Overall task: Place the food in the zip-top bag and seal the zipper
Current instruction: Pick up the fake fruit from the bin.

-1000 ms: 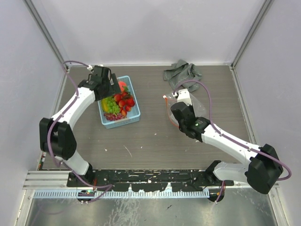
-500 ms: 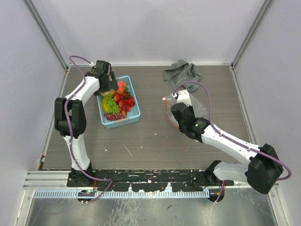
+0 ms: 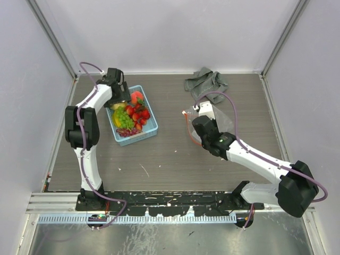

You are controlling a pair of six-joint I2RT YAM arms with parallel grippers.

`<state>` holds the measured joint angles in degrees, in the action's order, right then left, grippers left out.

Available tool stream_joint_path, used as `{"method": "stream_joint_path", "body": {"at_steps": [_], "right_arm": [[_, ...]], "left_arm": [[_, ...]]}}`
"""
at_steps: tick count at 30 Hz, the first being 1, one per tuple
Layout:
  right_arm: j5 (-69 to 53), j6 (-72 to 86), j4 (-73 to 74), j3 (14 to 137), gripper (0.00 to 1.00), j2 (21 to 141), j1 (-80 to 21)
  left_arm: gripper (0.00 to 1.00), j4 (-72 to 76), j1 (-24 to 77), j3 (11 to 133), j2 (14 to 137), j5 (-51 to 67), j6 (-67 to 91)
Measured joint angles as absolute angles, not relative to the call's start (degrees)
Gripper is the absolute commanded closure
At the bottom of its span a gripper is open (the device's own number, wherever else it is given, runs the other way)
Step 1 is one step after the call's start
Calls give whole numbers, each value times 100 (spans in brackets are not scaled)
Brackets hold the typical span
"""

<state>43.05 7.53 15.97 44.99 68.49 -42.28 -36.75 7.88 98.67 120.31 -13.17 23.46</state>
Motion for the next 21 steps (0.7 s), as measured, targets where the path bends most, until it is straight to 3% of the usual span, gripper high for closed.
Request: {"method": "stream_joint_path", "body": {"at_steps": [21], "right_arm": [[4014, 718, 1507, 4499, 100, 7094, -4226]], "left_arm": [[1, -3498, 626, 10195, 12477, -1138, 1831]]}}
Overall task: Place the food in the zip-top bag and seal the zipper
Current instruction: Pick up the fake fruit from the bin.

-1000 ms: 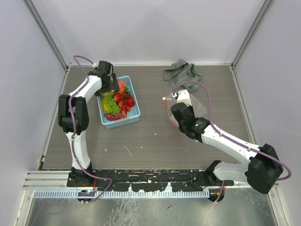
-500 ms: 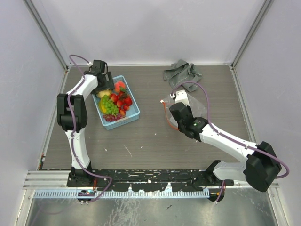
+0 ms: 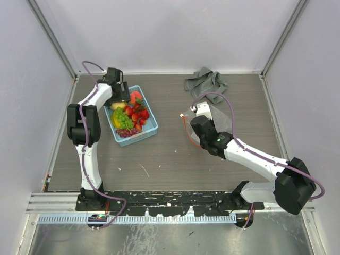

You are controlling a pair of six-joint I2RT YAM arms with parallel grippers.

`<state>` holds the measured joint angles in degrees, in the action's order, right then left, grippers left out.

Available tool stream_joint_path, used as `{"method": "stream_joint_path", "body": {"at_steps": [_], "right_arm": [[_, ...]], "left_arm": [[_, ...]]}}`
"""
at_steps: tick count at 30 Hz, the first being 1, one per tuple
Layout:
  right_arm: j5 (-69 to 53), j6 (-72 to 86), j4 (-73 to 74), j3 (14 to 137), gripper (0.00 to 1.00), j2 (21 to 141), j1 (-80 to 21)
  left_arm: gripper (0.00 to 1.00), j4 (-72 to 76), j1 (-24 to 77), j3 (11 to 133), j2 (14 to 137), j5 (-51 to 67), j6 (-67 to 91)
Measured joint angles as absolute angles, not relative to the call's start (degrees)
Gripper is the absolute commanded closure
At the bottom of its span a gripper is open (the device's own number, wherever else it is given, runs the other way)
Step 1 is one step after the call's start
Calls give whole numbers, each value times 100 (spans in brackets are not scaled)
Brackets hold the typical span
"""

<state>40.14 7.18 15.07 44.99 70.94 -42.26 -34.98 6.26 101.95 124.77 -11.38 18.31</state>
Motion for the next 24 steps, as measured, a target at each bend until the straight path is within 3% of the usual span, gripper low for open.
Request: {"method": "stream_joint_path", "body": {"at_steps": [7, 24], "right_arm": [[3970, 718, 1496, 4499, 100, 7102, -4226], [3942, 718, 1496, 4499, 100, 7102, -4226]], "left_arm": [[0, -3597, 611, 10302, 12545, -1055, 1835], [17, -3568, 482, 10068, 12169, -45, 2471]]}}
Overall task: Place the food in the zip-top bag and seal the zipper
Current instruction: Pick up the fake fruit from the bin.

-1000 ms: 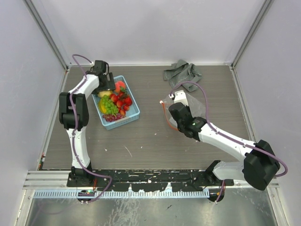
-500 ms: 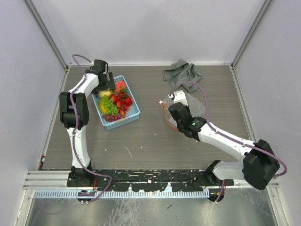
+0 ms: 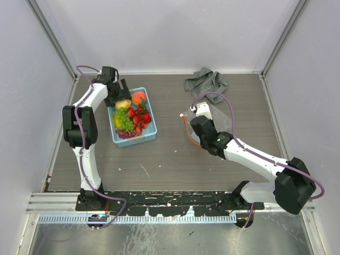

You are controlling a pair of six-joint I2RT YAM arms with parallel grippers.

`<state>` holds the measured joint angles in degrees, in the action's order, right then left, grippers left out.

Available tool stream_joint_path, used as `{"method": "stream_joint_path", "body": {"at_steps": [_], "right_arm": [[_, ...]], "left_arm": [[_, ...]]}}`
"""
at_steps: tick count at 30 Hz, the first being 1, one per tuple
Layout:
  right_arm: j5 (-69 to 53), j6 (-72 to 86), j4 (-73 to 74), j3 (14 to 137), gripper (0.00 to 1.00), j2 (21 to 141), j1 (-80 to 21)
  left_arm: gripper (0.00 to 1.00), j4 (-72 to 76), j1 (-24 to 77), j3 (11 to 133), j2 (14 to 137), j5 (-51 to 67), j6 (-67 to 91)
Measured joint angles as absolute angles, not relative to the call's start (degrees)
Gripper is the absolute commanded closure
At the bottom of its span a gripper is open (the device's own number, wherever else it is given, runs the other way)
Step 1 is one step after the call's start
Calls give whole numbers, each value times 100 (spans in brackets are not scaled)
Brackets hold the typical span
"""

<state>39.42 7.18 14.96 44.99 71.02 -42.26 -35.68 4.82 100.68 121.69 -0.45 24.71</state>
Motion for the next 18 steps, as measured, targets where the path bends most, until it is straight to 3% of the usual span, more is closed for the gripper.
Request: {"method": "stream_joint_path", "body": {"at_steps": [18], "right_arm": [[3927, 718, 1496, 4499, 100, 7102, -4226]], "left_arm": [[30, -3232, 419, 9212, 11432, 110, 2991]]}}
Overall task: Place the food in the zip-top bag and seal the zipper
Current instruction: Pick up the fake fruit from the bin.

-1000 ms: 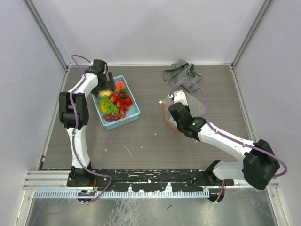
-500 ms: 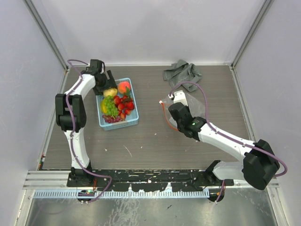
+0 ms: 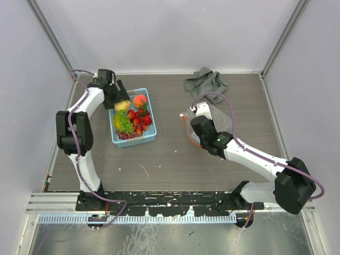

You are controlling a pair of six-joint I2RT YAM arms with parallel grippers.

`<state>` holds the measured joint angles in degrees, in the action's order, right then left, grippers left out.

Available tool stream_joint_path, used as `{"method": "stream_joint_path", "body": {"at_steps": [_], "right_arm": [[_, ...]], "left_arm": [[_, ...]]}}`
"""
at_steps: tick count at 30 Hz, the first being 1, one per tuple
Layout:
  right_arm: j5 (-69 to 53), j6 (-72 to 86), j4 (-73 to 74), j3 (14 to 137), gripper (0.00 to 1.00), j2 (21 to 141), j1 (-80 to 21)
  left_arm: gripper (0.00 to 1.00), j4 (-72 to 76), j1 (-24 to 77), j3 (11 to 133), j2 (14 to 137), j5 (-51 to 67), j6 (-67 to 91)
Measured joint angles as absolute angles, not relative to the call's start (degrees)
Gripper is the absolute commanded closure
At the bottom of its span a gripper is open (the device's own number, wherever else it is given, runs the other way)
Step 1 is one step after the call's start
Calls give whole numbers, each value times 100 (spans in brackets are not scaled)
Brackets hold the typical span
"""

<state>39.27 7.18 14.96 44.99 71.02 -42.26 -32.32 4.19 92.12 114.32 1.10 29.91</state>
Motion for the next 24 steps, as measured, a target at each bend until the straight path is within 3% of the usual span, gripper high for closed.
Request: {"method": "stream_joint_path", "body": {"at_steps": [24], "right_arm": [[3835, 657, 1667, 4576, 100, 6781, -4226]], "left_arm": [[35, -1573, 368, 7437, 9507, 921, 3881]]}}
